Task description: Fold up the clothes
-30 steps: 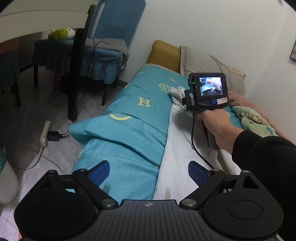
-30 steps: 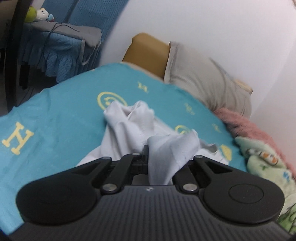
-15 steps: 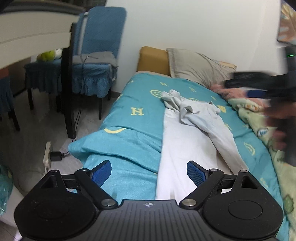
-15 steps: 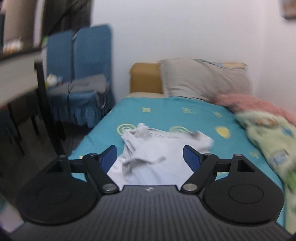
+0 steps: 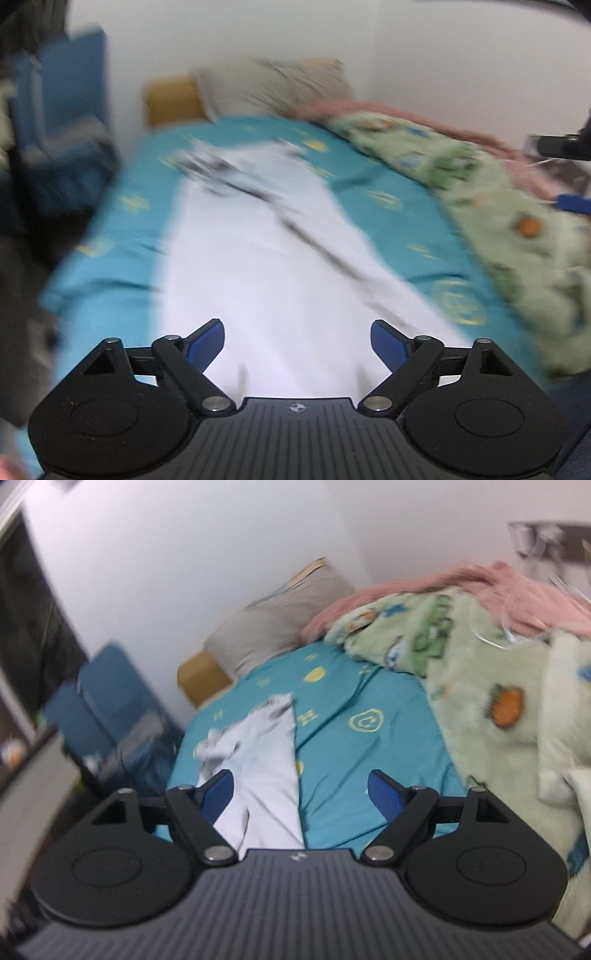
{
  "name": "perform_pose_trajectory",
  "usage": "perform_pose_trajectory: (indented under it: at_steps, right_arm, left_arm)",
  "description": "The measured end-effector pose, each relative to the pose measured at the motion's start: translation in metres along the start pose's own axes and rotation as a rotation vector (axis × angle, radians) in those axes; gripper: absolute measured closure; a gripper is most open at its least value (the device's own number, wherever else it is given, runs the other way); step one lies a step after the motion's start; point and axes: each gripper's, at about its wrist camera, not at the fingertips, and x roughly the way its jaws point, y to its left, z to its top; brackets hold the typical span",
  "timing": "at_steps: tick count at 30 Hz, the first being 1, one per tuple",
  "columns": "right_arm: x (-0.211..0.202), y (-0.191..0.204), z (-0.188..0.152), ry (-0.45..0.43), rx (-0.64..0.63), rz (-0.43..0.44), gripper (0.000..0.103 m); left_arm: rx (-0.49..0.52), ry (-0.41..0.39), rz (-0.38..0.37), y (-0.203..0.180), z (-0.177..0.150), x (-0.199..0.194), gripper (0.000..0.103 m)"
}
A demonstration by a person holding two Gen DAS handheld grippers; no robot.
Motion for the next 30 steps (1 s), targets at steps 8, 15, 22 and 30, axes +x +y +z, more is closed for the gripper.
perform_pose_trajectory:
  at_steps: [8,15,22,30]
  right_arm:
    - [0.021,-0.030,0.003,0.043,0.071,0.067,0.021]
    - [0.042,-0.036,0.000,0.117,0.113,0.118,0.021]
    - [0.052,-0.043,0.000,0.125,0.174,0.115,0.021]
    - [0.055,-0.040,-0.003,0.131,0.157,0.082,0.021]
  left_arm:
    - [-0.229,0.212,-0.353,-0.039,-0.002,0.080,0.045]
    - [-0.283,0.319,-0.394,-0.052,-0.011,0.126,0.055]
    - [-0.330,0.357,-0.464,-0.051,-0.012,0.142,0.072]
    - [-0.347,0.337,-0.482,-0.045,-0.008,0.129,0.100]
